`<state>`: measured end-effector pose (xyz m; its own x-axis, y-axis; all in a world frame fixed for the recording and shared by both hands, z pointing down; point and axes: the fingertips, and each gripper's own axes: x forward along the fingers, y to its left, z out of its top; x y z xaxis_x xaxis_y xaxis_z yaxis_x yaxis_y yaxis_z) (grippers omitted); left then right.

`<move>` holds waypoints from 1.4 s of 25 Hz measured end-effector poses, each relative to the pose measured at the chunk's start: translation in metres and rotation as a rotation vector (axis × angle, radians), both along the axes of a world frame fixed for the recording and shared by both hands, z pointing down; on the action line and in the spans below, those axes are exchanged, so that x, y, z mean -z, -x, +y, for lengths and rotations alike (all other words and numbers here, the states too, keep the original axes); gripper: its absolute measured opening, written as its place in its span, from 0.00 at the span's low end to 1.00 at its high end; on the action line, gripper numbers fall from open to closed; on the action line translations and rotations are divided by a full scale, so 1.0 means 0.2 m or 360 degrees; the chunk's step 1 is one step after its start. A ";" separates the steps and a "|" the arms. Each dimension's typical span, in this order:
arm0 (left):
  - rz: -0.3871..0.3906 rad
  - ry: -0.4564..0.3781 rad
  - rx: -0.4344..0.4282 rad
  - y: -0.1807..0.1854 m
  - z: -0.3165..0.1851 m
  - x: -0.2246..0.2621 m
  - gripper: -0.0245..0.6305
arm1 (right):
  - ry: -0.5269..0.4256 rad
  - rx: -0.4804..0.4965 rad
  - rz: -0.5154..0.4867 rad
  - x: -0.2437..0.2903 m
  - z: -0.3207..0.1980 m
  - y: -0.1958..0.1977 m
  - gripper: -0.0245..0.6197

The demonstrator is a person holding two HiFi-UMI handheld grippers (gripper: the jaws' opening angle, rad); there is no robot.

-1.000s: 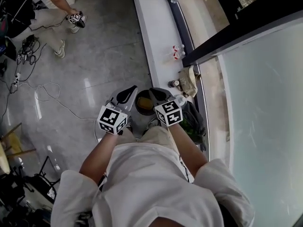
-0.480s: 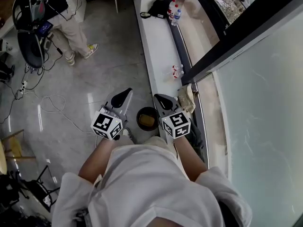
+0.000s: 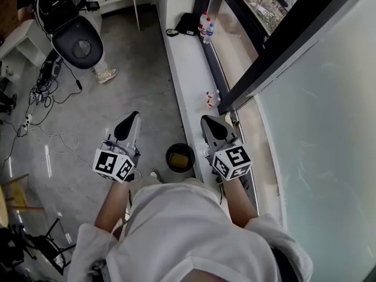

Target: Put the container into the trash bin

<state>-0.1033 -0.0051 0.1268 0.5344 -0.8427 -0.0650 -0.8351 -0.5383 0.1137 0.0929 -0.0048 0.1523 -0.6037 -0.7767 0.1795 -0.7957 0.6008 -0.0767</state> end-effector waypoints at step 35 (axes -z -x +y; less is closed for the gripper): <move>0.0064 -0.0172 0.0137 0.23 0.21 0.22 0.06 | -0.0234 -0.0289 -0.0016 0.27 0.14 -0.33 0.04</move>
